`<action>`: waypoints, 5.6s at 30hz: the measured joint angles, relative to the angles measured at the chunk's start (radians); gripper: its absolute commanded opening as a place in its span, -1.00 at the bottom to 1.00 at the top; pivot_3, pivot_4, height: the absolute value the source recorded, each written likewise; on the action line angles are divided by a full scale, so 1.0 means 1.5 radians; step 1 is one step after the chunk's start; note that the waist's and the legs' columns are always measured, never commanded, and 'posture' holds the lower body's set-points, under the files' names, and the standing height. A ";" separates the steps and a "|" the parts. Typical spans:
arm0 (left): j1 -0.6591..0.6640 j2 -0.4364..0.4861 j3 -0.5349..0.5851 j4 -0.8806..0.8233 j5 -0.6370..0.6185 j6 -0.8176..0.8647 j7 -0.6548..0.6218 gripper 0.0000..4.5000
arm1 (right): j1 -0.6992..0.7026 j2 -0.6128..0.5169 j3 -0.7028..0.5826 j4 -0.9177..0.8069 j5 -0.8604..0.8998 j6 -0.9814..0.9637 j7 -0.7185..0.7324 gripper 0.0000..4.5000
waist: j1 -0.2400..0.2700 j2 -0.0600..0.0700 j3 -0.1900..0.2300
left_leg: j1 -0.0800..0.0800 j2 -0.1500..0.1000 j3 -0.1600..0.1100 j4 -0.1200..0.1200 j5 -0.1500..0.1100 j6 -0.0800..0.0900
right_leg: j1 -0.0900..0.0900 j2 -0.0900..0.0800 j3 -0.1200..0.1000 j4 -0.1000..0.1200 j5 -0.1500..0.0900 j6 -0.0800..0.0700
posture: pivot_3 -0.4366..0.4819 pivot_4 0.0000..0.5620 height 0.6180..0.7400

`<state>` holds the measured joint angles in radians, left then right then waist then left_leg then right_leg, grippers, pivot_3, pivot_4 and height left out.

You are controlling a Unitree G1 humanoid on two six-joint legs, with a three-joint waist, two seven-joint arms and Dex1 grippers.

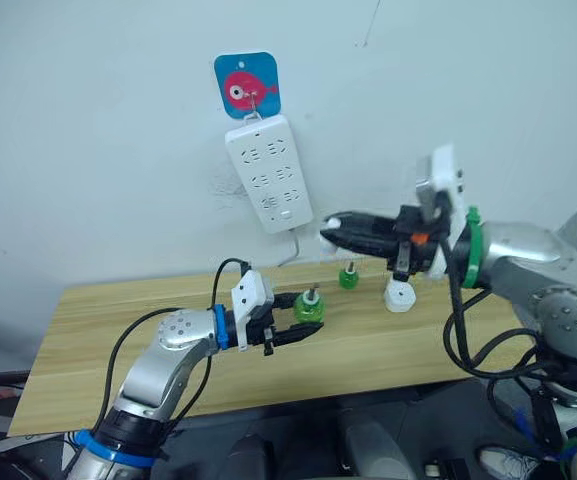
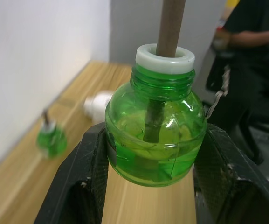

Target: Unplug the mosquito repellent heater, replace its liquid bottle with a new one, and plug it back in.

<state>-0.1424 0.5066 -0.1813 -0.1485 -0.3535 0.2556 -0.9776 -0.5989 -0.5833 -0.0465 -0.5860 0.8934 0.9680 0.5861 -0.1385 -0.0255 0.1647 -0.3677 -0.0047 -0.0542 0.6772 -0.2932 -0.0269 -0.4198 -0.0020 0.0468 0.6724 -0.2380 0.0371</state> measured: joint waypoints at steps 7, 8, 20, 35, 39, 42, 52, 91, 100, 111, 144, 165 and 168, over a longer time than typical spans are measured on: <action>0.080 0.055 0.031 0.002 0.016 0.002 0.008 -0.01 | 0.178 0.054 0.145 0.139 -0.283 -0.238 -0.069 -0.85 | 0.002 0.000 0.002 | 0.000 0.000 0.001 0.000 0.000 0.000 | 0.000 -0.001 0.001 -0.001 -0.001 0.001 | -0.31 -0.39 1.00; 0.098 0.063 0.037 -0.005 0.016 0.003 0.008 -0.01 | 0.197 0.079 0.169 0.191 -0.333 -0.294 -0.084 -0.85 | 0.002 0.000 0.003 | 0.000 0.000 0.002 -0.001 0.000 0.000 | -0.001 -0.001 0.001 -0.001 -0.001 0.001 | -0.29 -0.37 1.00; 0.190 0.111 0.086 -0.121 -0.003 0.061 0.021 -0.01 | 0.132 0.268 0.218 0.675 -0.546 -0.624 -0.157 -0.85 | 0.023 0.002 0.030 | 0.001 0.001 0.002 -0.001 0.000 0.000 | -0.001 -0.002 0.001 0.000 0.001 -0.003 | -0.10 -0.23 1.00; 0.195 0.131 0.116 -0.167 -0.027 0.103 0.030 -0.01 | 0.091 0.322 0.137 0.880 -0.561 -0.746 -0.167 0.51 | 0.037 0.003 0.035 | 0.001 0.001 0.001 -0.001 0.000 0.000 | -0.001 -0.003 0.001 0.000 0.001 -0.004 | -0.14 -0.26 1.00; 0.161 0.124 0.109 -0.153 -0.027 0.100 0.025 -0.01 | 0.184 0.279 0.138 0.653 -0.525 -0.677 -0.102 0.85 | 0.043 0.005 0.036 | 0.000 0.000 0.000 -0.001 0.000 0.000 | -0.001 -0.004 0.000 -0.001 0.001 -0.003 | -0.19 -0.30 1.00; 0.128 0.116 0.101 -0.132 -0.027 0.092 0.015 -0.01 | 0.242 0.193 0.154 0.432 -0.470 -0.557 -0.018 0.85 | 0.043 0.005 0.036 | -0.001 0.000 0.000 -0.001 0.000 0.000 | 0.000 -0.004 0.000 -0.002 0.000 -0.001 | -0.27 -0.35 1.00; -0.027 0.041 0.025 -0.078 -0.038 0.069 -0.055 -0.01 | 0.165 -0.014 0.149 0.004 -0.155 -0.121 0.135 0.85 | 0.032 0.003 0.034 | -0.003 0.001 0.000 0.000 0.000 0.000 | 0.000 0.000 -0.002 -0.006 0.000 0.000 | -0.44 -0.42 1.00; -0.064 -0.052 0.080 -0.073 -0.193 0.251 0.040 1.00 | 0.217 0.133 -0.063 0.023 0.051 -0.011 -0.101 -0.63 | 0.030 0.003 0.030 | -0.008 0.000 -0.003 0.002 0.000 0.000 | -0.003 -0.002 -0.002 -0.005 0.002 -0.003 | -0.48 -0.54 1.00; -0.153 -0.139 0.204 -0.085 -0.522 0.519 0.262 1.00 | 0.292 0.232 -0.120 0.018 0.371 -0.035 -0.395 -0.63 | 0.015 0.003 0.024 | -0.008 0.000 -0.003 0.002 0.000 0.000 | -0.003 -0.001 -0.002 -0.004 0.003 -0.003 | -0.49 -0.53 1.00; -0.167 -0.185 0.216 -0.059 -0.695 0.570 0.403 1.00 | 0.299 0.224 -0.057 -0.002 0.509 -0.128 -0.513 -0.63 | 0.000 0.004 0.015 | -0.007 -0.001 -0.001 0.002 0.000 0.000 | -0.002 0.000 -0.001 -0.004 0.002 -0.002 | -0.51 -0.52 1.00; -0.168 -0.187 0.210 -0.035 -0.773 0.540 0.442 0.09 | 0.287 0.185 0.020 -0.012 0.572 -0.252 -0.553 -0.63 | 0.000 0.004 0.014 | -0.007 -0.001 0.001 0.002 0.000 0.000 | -0.002 0.000 0.000 -0.005 0.002 -0.002 | -0.46 -0.55 1.00; -0.162 -0.177 0.202 -0.031 -0.837 0.522 0.458 0.24 | 0.287 0.184 0.040 -0.020 0.584 -0.257 -0.551 -0.63 | 0.000 0.004 0.014 | -0.007 -0.001 0.001 0.002 0.000 0.000 | -0.002 0.001 0.000 -0.005 0.002 -0.002 | -0.44 -0.53 1.00; -0.161 -0.177 0.201 -0.030 -0.850 0.523 0.458 0.03 | 0.287 0.184 0.041 -0.022 0.594 -0.261 -0.550 -0.63 | 0.000 0.004 0.014 | -0.007 -0.001 0.001 0.002 0.000 0.000 | -0.002 0.000 0.000 -0.005 0.002 -0.002 | -0.44 -0.53 1.00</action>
<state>-0.3835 0.2418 0.1208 -0.1937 -1.6280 1.0395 -0.2904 -0.1684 -0.3072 0.0150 -0.6192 1.7841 0.5768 -0.2397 -0.1380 -0.0191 0.1854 -0.3783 -0.0057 -0.0529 0.6807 -0.2929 -0.0271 -0.4224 -0.0013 0.0468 0.6646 -0.2344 0.0335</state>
